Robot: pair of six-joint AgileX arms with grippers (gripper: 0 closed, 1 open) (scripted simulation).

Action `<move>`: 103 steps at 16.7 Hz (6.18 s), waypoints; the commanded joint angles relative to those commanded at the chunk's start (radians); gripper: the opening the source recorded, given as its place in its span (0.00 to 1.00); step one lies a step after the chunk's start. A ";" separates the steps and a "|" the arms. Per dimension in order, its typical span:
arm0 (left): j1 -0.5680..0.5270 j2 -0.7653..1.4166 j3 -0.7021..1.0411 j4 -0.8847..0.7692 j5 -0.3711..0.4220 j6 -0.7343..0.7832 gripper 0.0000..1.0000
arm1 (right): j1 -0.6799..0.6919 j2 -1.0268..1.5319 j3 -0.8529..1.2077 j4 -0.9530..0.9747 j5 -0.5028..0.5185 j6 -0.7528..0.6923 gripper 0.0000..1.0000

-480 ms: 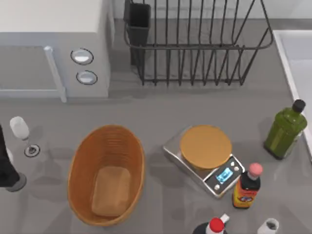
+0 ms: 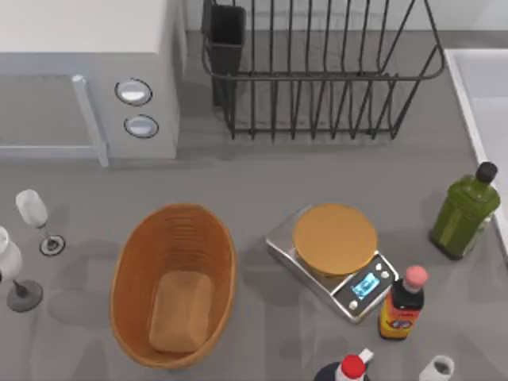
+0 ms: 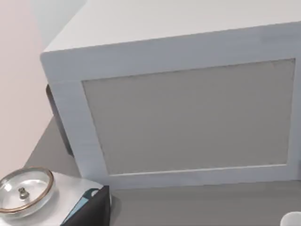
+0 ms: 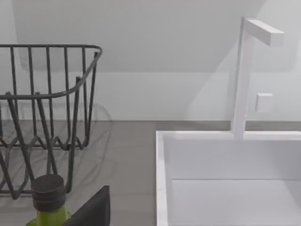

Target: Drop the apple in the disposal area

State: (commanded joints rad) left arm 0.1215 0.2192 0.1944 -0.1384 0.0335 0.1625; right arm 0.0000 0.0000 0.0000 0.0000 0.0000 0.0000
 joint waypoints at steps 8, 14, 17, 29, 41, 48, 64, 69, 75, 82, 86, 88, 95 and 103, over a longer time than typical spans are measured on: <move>0.225 0.762 0.519 -0.381 0.080 0.378 1.00 | 0.000 0.000 0.000 0.000 0.000 0.000 1.00; 0.287 1.350 0.892 -0.659 0.126 0.591 1.00 | 0.000 0.000 0.000 0.000 0.000 0.000 1.00; 0.281 1.526 1.010 -0.755 0.141 0.649 1.00 | 0.000 0.000 0.000 0.000 0.000 0.000 1.00; 0.276 1.643 1.022 -0.729 0.150 0.687 1.00 | 0.000 0.000 0.000 0.000 0.000 0.000 1.00; 0.228 1.743 0.945 -0.544 0.147 0.641 0.77 | 0.000 0.000 0.000 0.000 0.000 0.000 1.00; 0.228 1.743 0.945 -0.544 0.147 0.641 0.25 | 0.000 0.000 0.000 0.000 0.000 0.000 1.00; 0.243 1.672 0.934 -0.607 0.075 0.690 0.00 | 0.000 0.000 0.000 0.000 0.000 0.000 1.00; 0.252 1.525 1.043 -0.855 -0.043 0.763 0.00 | 0.000 0.000 0.000 0.000 0.000 0.000 1.00; 0.239 1.517 1.298 -1.117 0.038 0.692 0.00 | 0.000 0.000 0.000 0.000 0.000 0.000 1.00; 0.232 1.573 1.373 -1.119 0.131 0.640 0.00 | 0.000 0.000 0.000 0.000 0.000 0.000 1.00; 0.217 1.574 1.385 -1.122 0.115 0.612 0.00 | 0.000 0.000 0.000 0.000 0.000 0.000 1.00; 0.172 1.586 1.416 -1.130 0.083 0.541 0.00 | 0.000 0.000 0.000 0.000 0.000 0.000 1.00; -0.156 1.667 1.545 -1.214 -0.094 -0.014 0.00 | 0.000 0.000 0.000 0.000 0.000 0.000 1.00; -0.632 1.793 1.627 -1.381 -0.273 -0.776 0.00 | 0.000 0.000 0.000 0.000 0.000 0.000 1.00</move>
State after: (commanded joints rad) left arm -0.5110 2.0118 1.8212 -1.5192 -0.2397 -0.6133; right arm 0.0000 0.0000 0.0000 0.0000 0.0000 0.0000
